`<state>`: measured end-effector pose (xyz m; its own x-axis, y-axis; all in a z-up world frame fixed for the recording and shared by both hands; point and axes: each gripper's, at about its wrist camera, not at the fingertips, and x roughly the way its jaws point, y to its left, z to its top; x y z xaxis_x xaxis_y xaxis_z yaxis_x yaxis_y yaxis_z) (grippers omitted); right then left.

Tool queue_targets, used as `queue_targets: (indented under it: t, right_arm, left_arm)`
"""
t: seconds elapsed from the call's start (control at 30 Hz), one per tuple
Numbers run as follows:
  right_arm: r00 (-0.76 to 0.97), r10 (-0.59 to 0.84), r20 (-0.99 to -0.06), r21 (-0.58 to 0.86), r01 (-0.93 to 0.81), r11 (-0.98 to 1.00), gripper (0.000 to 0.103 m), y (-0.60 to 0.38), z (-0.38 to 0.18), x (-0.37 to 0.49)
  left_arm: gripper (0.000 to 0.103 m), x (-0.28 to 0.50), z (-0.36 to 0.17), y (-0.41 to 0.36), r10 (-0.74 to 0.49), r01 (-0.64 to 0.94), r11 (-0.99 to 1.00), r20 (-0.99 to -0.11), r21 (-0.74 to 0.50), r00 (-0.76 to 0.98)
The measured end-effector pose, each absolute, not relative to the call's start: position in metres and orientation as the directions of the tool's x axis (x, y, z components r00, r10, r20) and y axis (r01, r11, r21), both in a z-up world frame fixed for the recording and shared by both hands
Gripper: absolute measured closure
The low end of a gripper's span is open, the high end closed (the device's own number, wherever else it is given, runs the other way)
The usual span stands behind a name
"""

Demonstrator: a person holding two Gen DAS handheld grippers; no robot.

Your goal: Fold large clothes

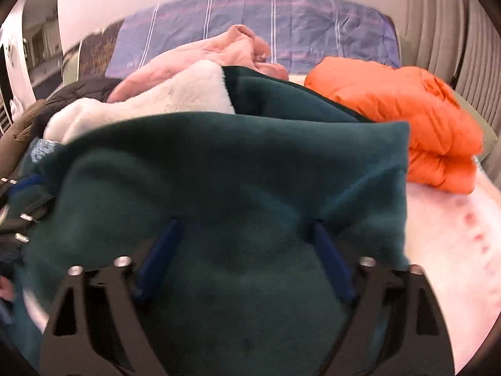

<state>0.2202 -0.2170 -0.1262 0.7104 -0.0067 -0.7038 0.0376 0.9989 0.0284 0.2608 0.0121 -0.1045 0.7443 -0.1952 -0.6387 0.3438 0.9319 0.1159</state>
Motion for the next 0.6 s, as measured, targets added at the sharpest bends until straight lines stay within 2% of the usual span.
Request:
queue_targets:
  t: [0.3,0.43,0.47,0.5,0.6]
  right_arm:
    - [0.715,-0.016,-0.699,0.027,0.050,0.998,0.014,-0.216,-0.121,0.224]
    - [0.698,-0.015,-0.716,0.033,0.056,0.998,0.014,-0.222,-0.095,0.188]
    - [0.703,0.006,-0.711,0.049,0.041,0.998,0.014,-0.227,-0.089,0.171]
    - [0.707,0.014,-0.707,0.050,0.031,0.998,0.014,-0.231,-0.084,0.156]
    - [0.697,-0.015,-0.717,0.024,0.047,0.999,0.014,-0.255,-0.079,0.109]
  left_arm:
    - [0.036,0.254,-0.106,0.008,-0.182,0.330,0.935,-0.624,0.128,0.760]
    - [0.035,0.236,-0.083,0.024,-0.188,0.330,0.936,-0.622,0.121,0.760]
    - [0.030,0.223,-0.076,0.031,-0.192,0.327,0.938,-0.620,0.112,0.761]
    - [0.019,0.204,-0.067,0.041,-0.188,0.315,0.943,-0.605,0.111,0.773]
    - [0.017,0.155,-0.056,0.079,-0.208,0.340,0.934,-0.611,0.107,0.764]
